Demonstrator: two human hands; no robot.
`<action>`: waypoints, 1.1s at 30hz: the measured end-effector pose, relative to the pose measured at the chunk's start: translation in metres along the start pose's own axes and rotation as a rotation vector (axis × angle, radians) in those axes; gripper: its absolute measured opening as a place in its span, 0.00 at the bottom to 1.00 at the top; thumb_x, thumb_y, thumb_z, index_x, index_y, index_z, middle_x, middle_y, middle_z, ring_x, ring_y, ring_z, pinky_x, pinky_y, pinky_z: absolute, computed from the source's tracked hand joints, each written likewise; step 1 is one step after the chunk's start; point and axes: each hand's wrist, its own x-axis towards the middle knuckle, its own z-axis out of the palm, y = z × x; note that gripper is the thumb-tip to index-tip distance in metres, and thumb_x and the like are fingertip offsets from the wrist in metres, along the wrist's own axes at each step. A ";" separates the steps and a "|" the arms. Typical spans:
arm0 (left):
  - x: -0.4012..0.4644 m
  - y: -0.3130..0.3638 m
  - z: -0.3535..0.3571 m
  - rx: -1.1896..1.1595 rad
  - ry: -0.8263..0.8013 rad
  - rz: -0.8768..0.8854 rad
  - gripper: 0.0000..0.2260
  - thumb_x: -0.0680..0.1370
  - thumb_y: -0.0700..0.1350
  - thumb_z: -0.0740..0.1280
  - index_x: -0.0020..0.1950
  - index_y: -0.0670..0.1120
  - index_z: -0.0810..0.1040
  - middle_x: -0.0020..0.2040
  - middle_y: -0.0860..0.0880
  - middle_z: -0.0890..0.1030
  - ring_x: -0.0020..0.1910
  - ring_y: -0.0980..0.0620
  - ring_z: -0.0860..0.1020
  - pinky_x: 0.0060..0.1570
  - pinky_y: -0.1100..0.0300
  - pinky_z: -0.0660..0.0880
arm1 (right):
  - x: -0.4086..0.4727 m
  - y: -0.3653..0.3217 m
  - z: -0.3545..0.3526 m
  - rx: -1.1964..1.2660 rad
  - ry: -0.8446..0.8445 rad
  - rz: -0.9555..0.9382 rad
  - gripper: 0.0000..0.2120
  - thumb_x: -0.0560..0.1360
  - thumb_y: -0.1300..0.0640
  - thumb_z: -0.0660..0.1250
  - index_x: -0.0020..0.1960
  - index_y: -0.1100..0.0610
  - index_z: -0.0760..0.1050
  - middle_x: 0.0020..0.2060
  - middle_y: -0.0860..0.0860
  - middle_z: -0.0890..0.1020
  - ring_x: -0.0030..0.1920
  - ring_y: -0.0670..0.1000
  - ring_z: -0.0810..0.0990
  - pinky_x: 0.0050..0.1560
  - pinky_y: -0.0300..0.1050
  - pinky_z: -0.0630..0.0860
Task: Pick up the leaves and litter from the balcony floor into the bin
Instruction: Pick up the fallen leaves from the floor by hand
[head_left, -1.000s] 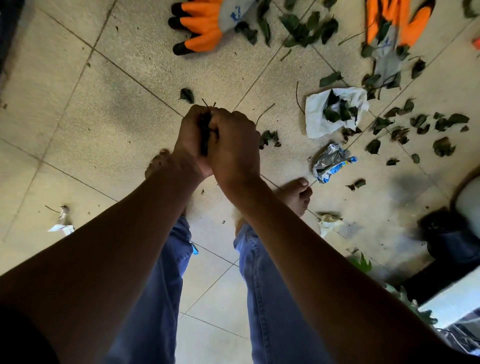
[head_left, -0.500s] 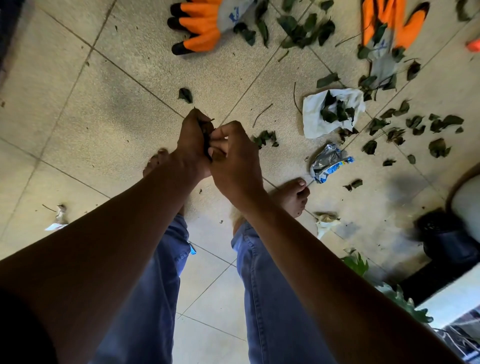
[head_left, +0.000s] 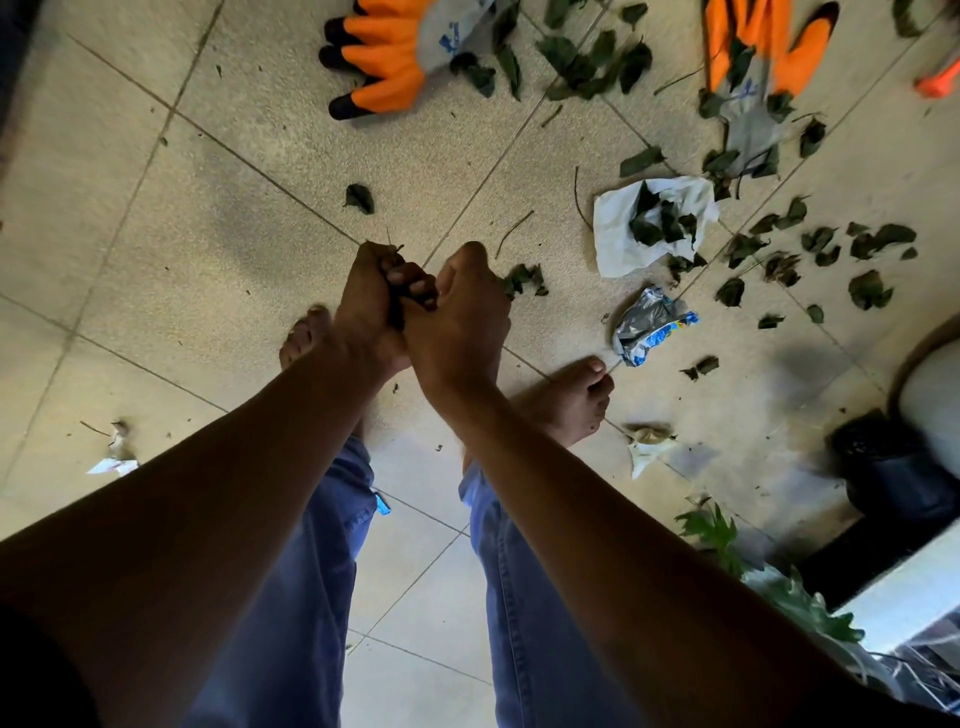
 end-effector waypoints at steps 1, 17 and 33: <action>0.002 0.001 -0.002 -0.034 -0.007 -0.002 0.17 0.79 0.45 0.55 0.30 0.51 0.61 0.24 0.54 0.61 0.25 0.55 0.62 0.28 0.64 0.62 | 0.002 0.003 -0.001 0.060 -0.015 0.029 0.17 0.67 0.60 0.75 0.46 0.56 0.67 0.36 0.49 0.75 0.36 0.52 0.75 0.35 0.47 0.71; 0.017 0.037 -0.034 0.267 0.008 -0.093 0.14 0.77 0.45 0.59 0.31 0.51 0.66 0.23 0.54 0.57 0.21 0.57 0.56 0.21 0.65 0.54 | 0.056 0.127 -0.005 -0.653 -0.085 -0.150 0.44 0.61 0.31 0.76 0.68 0.50 0.64 0.62 0.57 0.68 0.59 0.59 0.70 0.40 0.51 0.79; 0.006 0.028 -0.049 0.316 0.077 -0.148 0.18 0.76 0.45 0.62 0.29 0.52 0.59 0.25 0.54 0.57 0.24 0.55 0.56 0.26 0.63 0.52 | 0.065 0.123 0.026 -0.461 -0.122 -0.280 0.06 0.74 0.66 0.67 0.47 0.59 0.81 0.47 0.56 0.82 0.45 0.58 0.81 0.44 0.46 0.74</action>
